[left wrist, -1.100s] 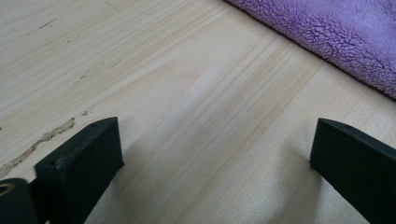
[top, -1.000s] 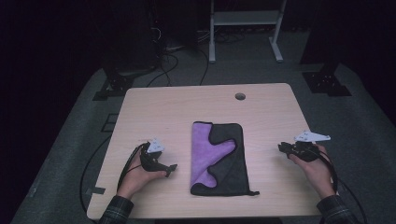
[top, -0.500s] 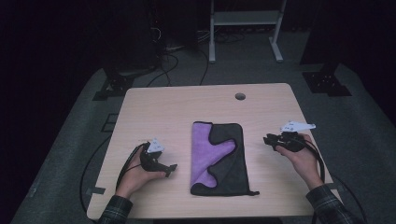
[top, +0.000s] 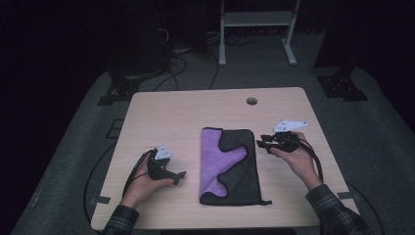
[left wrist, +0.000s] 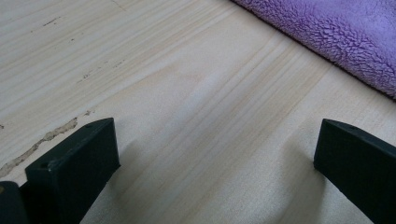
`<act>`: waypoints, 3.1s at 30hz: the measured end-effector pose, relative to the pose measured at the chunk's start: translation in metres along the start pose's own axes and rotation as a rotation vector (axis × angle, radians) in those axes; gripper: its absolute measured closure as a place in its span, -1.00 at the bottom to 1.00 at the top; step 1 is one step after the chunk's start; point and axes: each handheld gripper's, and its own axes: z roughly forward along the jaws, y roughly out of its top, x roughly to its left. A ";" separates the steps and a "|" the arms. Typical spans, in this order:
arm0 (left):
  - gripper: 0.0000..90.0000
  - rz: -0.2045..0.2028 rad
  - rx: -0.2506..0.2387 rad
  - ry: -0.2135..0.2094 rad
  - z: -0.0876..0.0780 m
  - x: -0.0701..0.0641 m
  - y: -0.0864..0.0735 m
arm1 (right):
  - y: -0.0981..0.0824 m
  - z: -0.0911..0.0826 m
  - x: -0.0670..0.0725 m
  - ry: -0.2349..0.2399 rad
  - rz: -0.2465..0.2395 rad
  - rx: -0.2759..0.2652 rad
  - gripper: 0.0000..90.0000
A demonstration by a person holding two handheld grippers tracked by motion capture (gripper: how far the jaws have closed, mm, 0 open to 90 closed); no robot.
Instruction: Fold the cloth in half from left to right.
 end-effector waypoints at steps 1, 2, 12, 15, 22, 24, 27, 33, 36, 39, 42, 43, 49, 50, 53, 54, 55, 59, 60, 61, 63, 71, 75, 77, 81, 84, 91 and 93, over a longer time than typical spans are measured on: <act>-1.00 -0.001 0.000 0.000 0.000 0.000 0.000 | 0.002 0.002 0.001 0.005 -0.002 0.006 0.43; -1.00 -0.001 0.000 0.001 0.000 0.000 0.000 | 0.003 0.005 0.002 0.007 -0.007 0.007 0.42; -1.00 -0.007 -0.002 0.007 0.001 0.000 0.000 | 0.024 0.027 0.014 0.065 -0.049 -0.003 0.35; -1.00 -0.007 -0.002 0.007 0.001 0.000 0.000 | 0.032 0.036 0.018 0.082 -0.059 -0.008 0.34; -1.00 -0.005 0.000 0.007 0.001 0.000 0.001 | 0.042 0.061 0.031 0.116 -0.074 0.005 0.33; -1.00 -0.005 0.000 0.007 0.001 0.000 0.001 | 0.041 0.069 0.034 0.125 -0.086 0.021 0.32; -1.00 -0.005 0.000 0.007 0.001 0.000 0.001 | 0.040 0.079 0.039 0.133 -0.094 0.042 0.30; -1.00 -0.005 0.000 0.007 0.001 0.000 0.001 | 0.040 0.098 0.050 0.158 -0.105 0.067 0.30; -1.00 -0.003 0.000 0.008 0.001 0.000 0.001 | 0.039 0.106 0.055 0.160 -0.125 0.086 0.31; -1.00 -0.005 0.000 0.007 0.001 0.000 0.001 | 0.035 0.113 0.058 0.134 -0.150 0.109 0.32; -1.00 -0.005 0.000 0.007 0.001 0.000 0.001 | 0.027 0.120 0.059 0.129 -0.163 0.138 0.42; -1.00 -0.005 0.001 0.007 0.001 0.000 0.001 | 0.025 0.122 0.060 0.123 -0.176 0.140 0.46; -1.00 -0.005 0.000 0.007 0.001 0.000 0.001 | 0.024 0.119 0.059 0.104 -0.167 0.115 0.88; -1.00 -0.005 0.000 0.007 0.001 0.000 0.001 | 0.025 0.118 0.059 0.103 -0.159 0.107 0.89; -1.00 -0.004 0.000 0.007 0.001 0.000 0.001 | 0.029 0.112 0.057 0.102 -0.142 0.075 0.89; -1.00 -0.005 0.001 0.007 0.001 0.000 0.001 | 0.031 0.109 0.056 0.099 -0.133 0.066 0.89; -1.00 -0.005 0.000 0.007 0.001 0.000 0.001 | 0.034 0.106 0.055 0.097 -0.128 0.056 0.89; -1.00 -0.004 -0.001 0.007 0.001 0.000 0.001 | 0.041 0.093 0.046 0.077 -0.101 0.010 0.89; -1.00 -0.005 0.000 0.007 0.001 0.000 0.001 | 0.042 0.089 0.043 0.069 -0.092 0.000 0.89; -1.00 -0.004 0.000 0.007 0.001 0.000 0.001 | 0.043 0.086 0.039 0.063 -0.080 -0.007 0.89; -1.00 -0.004 0.000 0.007 0.001 0.000 0.001 | 0.044 0.081 0.032 0.048 -0.065 -0.019 0.89; -1.00 -0.002 0.000 0.009 0.001 0.001 0.001 | 0.044 0.068 0.005 -0.009 0.001 -0.053 0.89; -1.00 -0.001 0.000 0.008 0.001 0.001 0.001 | 0.042 0.069 -0.006 -0.041 0.029 -0.048 0.89; -1.00 -0.004 0.000 0.007 0.001 0.000 0.001 | 0.040 0.072 -0.012 -0.059 0.048 -0.039 0.89; -1.00 -0.004 0.001 0.007 0.001 0.000 0.001 | 0.033 0.079 -0.021 -0.090 0.059 -0.003 0.89; -1.00 -0.004 0.001 0.007 0.001 0.000 0.001 | 0.026 0.085 -0.028 -0.117 0.052 0.026 0.89; -1.00 -0.004 0.001 0.007 0.001 0.000 0.001 | 0.012 0.094 -0.040 -0.148 0.057 0.083 0.83; -1.00 -0.004 0.001 0.007 0.001 0.000 0.001 | 0.008 0.099 -0.042 -0.176 0.044 0.118 0.68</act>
